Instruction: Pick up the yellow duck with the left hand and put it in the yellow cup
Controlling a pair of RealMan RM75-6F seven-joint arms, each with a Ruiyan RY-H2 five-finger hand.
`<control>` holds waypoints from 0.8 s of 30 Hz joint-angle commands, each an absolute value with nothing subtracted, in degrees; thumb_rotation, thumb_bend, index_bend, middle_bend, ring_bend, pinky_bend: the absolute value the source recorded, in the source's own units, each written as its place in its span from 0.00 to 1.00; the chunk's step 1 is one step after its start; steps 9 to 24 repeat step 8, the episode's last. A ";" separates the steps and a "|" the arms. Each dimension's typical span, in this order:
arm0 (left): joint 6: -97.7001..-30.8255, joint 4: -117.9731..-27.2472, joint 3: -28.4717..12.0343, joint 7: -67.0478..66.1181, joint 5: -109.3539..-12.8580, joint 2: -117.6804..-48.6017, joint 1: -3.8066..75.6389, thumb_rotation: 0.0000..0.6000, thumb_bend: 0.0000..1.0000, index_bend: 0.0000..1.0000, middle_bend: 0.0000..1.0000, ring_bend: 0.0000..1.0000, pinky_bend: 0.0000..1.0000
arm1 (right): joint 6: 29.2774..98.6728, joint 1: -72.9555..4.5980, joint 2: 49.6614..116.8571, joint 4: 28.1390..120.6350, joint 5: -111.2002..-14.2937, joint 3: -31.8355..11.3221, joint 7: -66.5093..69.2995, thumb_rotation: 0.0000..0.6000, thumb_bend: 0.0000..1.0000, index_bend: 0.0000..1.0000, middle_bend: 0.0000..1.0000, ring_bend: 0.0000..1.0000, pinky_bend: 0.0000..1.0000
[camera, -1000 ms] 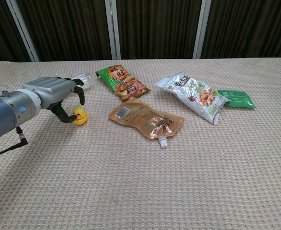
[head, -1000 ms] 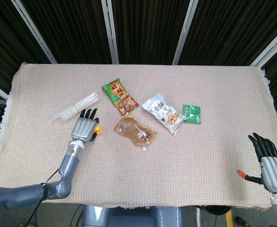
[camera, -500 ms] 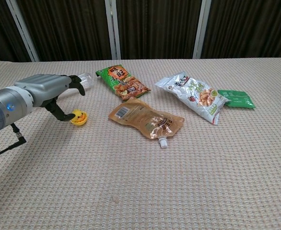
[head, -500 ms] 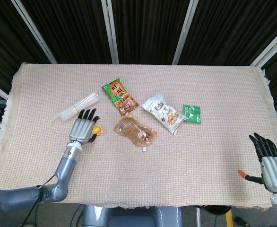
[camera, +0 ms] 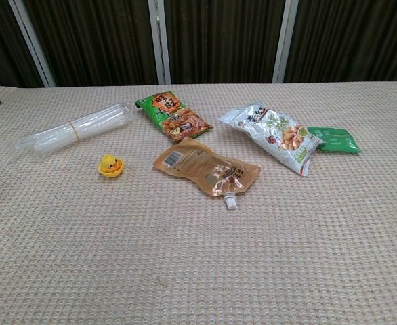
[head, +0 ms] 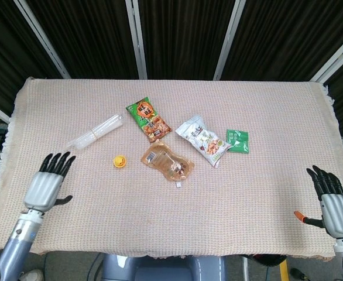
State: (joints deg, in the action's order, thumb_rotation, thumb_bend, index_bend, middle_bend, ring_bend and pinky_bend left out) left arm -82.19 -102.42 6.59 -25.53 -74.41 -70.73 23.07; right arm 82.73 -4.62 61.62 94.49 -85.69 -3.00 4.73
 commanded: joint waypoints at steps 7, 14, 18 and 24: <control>-90.79 -101.77 11.20 -19.73 -83.53 -66.29 14.89 1.00 0.00 0.00 0.00 0.00 0.00 | 82.69 -4.62 61.95 94.43 -85.56 -2.97 3.78 1.00 0.01 0.03 0.00 0.00 0.00; -91.39 -101.41 11.58 -19.23 -84.15 -66.09 14.04 1.00 0.00 0.00 0.00 0.00 0.00 | 82.70 -4.61 61.96 94.41 -85.51 -2.99 3.75 1.00 0.01 0.03 0.00 0.00 0.00; -91.39 -101.41 11.58 -19.23 -84.15 -66.09 14.04 1.00 0.00 0.00 0.00 0.00 0.00 | 82.70 -4.61 61.96 94.41 -85.51 -2.99 3.75 1.00 0.01 0.03 0.00 0.00 0.00; -91.39 -101.41 11.58 -19.23 -84.15 -66.09 14.04 1.00 0.00 0.00 0.00 0.00 0.00 | 82.70 -4.61 61.96 94.41 -85.51 -2.99 3.75 1.00 0.01 0.03 0.00 0.00 0.00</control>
